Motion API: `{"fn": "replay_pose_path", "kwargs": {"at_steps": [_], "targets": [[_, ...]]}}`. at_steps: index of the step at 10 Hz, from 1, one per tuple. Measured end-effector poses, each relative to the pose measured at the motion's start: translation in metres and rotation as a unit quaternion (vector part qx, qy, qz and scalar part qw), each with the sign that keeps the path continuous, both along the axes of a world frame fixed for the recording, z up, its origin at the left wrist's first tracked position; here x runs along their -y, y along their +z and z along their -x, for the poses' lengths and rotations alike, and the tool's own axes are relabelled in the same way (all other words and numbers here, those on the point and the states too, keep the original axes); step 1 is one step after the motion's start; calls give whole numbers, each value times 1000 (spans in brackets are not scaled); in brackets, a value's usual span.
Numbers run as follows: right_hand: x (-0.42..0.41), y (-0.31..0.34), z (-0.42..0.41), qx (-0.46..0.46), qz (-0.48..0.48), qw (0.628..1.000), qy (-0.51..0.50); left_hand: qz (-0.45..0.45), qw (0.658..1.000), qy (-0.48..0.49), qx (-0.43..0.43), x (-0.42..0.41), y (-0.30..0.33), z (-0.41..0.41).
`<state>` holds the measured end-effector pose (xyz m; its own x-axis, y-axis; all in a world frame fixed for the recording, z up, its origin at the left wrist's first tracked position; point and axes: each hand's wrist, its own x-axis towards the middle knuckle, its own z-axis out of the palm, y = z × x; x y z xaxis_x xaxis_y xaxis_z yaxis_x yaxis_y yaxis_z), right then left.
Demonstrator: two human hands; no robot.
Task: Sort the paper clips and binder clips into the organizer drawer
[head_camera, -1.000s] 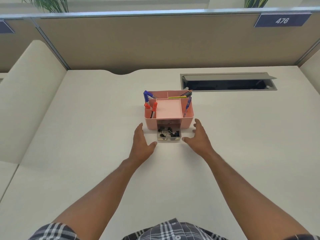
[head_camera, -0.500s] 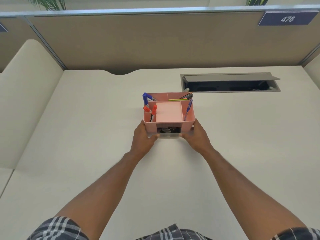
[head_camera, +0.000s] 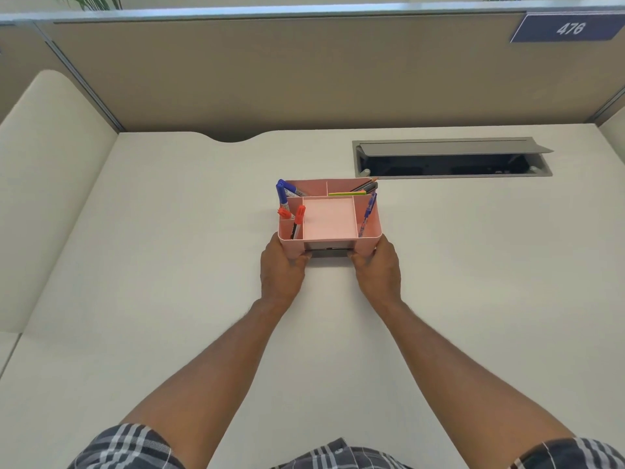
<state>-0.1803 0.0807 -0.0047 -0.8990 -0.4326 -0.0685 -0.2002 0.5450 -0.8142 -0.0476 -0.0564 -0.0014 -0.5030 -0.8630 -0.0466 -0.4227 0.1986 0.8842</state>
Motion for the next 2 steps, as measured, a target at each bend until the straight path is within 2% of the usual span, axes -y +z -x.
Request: {"fn": "replay_pose_path", "kwargs": {"at_steps": [1,2], "targets": [[-2,0,0,12,4,1000,9,4,1000,-14,24,3,1,-1],[-10,-1,-6,19,-2,1000,17,30,992,-3,123,-13,1,-8]]}}
